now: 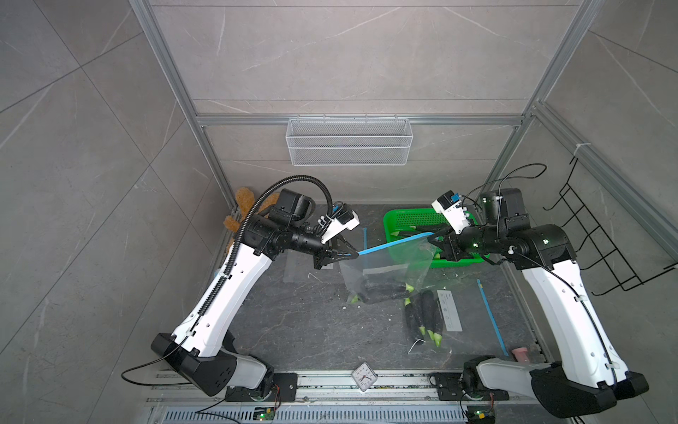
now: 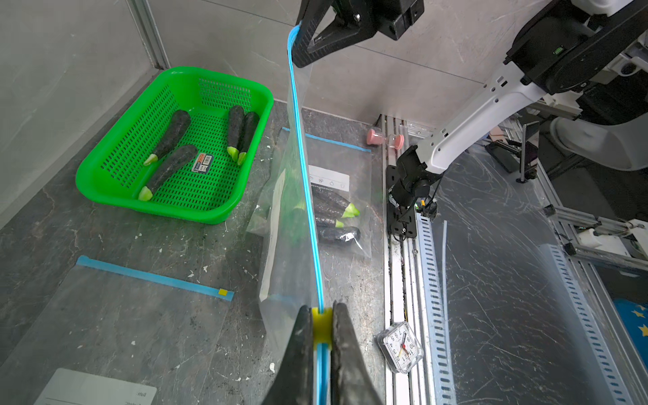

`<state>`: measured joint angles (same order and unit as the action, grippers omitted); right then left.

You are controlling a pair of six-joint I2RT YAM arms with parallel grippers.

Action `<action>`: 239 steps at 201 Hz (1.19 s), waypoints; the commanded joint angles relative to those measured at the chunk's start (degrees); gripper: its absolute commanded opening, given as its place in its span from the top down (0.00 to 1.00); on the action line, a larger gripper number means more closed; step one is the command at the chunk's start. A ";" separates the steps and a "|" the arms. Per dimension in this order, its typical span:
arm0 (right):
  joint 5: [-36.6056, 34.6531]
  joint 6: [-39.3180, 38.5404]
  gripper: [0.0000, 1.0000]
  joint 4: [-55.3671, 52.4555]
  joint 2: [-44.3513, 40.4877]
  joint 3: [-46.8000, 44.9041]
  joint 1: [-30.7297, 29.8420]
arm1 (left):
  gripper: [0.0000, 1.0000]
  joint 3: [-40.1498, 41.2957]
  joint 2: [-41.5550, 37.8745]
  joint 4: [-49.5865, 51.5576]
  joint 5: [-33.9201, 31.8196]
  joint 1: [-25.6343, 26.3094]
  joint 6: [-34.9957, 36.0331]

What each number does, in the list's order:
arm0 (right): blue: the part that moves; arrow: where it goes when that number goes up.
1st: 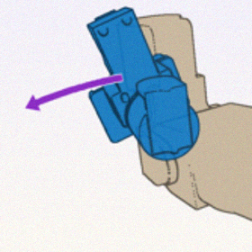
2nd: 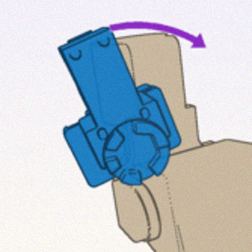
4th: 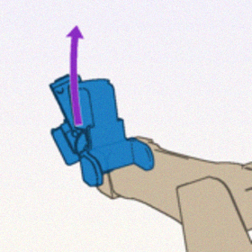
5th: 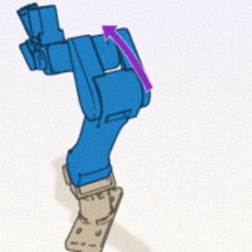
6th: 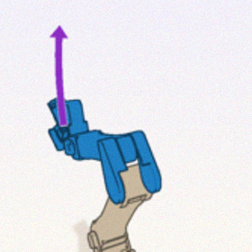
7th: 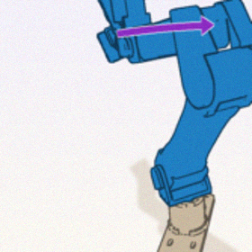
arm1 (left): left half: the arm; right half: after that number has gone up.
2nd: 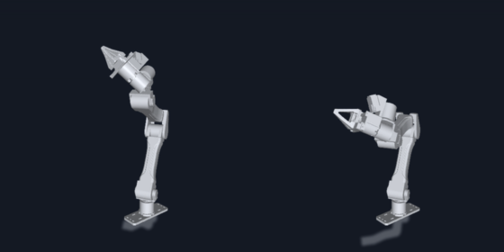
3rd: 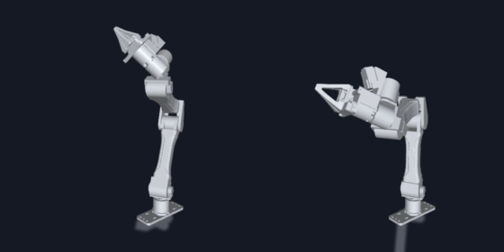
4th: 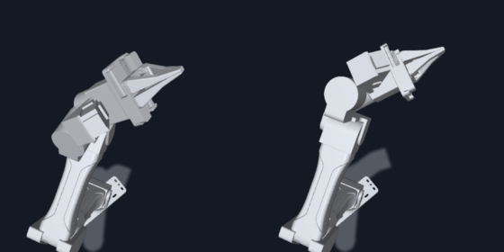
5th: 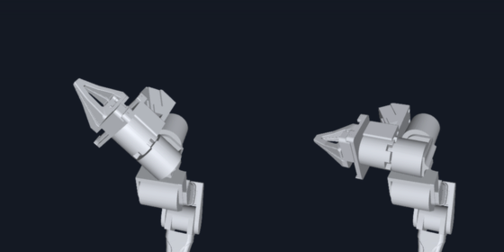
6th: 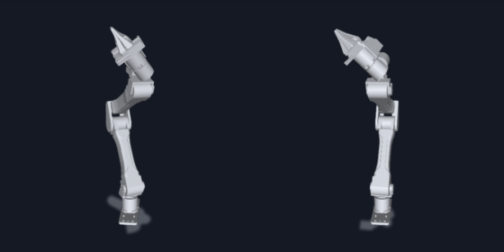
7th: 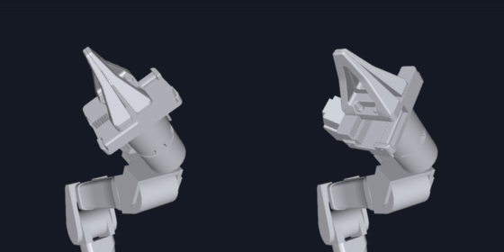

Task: Place the eggplant in a zip-top bag and seal the zipper
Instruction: Zip the zipper on the zipper food storage bag, then place the zipper food storage bag at the center of the board.

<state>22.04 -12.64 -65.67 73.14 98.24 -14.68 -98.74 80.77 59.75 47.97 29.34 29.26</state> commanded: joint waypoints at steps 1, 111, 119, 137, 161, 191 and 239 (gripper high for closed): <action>-4.15 1.20 1.00 1.66 -1.01 -0.38 1.92 | 1.00 -0.06 -2.88 2.11 -1.74 -1.08 -1.57; 2.92 -0.44 0.67 0.23 -1.28 1.28 2.68 | 1.00 -2.00 -1.58 2.40 -4.67 -1.83 -2.88; 5.50 -1.38 0.59 -0.93 -1.08 2.54 2.58 | 1.00 -2.56 -1.02 2.52 -4.95 -1.83 -2.89; 8.16 -2.09 0.52 -0.87 -1.17 4.70 2.20 | 1.00 -4.08 0.36 2.99 -4.91 -1.83 -2.81; 12.76 -4.35 0.41 -0.31 0.54 7.68 -0.57 | 1.00 -5.93 1.85 3.44 -3.98 -1.83 -2.21; 9.50 -10.19 0.34 -1.46 7.56 12.66 -10.47 | 1.00 -8.65 4.00 4.64 -3.58 -1.83 -1.48; 10.90 -15.45 0.32 -1.14 16.90 17.45 -14.05 | 1.00 -11.65 6.28 7.27 -3.31 -1.83 -0.44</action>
<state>31.81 -23.59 -65.78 86.63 113.10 -27.99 -108.27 86.78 65.08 43.03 27.70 27.64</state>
